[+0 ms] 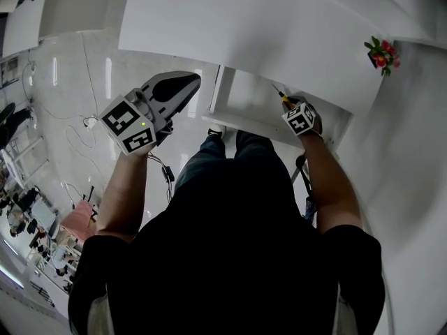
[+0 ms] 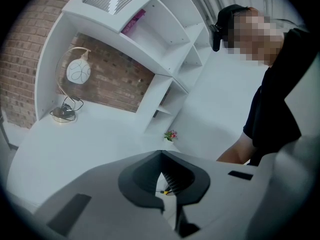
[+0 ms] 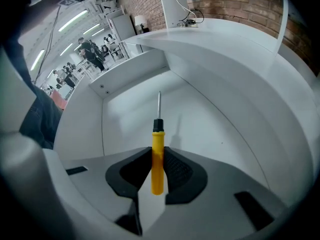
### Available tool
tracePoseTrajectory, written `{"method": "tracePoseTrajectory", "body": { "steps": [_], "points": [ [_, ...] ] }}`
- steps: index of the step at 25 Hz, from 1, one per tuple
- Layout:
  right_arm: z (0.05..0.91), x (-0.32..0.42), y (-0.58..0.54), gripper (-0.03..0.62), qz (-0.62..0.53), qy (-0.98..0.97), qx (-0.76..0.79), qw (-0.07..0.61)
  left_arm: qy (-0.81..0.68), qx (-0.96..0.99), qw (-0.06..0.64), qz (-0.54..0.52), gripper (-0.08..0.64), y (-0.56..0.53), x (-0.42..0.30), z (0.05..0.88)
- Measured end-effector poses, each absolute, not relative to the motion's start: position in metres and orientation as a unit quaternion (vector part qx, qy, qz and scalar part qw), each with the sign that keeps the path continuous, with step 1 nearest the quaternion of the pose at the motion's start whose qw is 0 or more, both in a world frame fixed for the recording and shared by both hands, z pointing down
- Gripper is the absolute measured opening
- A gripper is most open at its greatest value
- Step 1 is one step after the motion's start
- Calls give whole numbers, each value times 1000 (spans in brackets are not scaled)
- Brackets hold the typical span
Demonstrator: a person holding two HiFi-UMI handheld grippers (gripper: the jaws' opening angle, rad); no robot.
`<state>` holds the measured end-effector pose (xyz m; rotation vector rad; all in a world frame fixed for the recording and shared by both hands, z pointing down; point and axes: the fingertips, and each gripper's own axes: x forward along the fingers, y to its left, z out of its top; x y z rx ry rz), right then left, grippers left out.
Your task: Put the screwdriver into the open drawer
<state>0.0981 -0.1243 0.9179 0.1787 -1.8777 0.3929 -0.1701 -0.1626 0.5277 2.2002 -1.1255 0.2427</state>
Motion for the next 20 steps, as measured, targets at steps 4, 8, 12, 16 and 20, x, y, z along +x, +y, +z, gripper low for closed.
{"method": "tracePoseTrajectory", "body": {
  "steps": [4, 8, 12, 16, 20],
  "points": [
    [922, 95, -125, 81, 173, -799, 83, 570, -428, 839, 323, 95, 15, -162, -171, 529],
    [927, 96, -124, 81, 178, -796, 84, 572, -431, 836, 325, 95, 15, -161, -171, 532],
    [928, 92, -123, 81, 175, -796, 81, 574, -433, 835, 325, 94, 15, -158, -174, 531],
    [932, 92, -117, 83, 174, -796, 75, 575, -438, 831, 328, 95, 15, -152, -175, 533],
    [935, 91, -118, 81, 172, -795, 75, 577, -445, 829, 326, 93, 15, -152, -181, 531]
  ]
}}
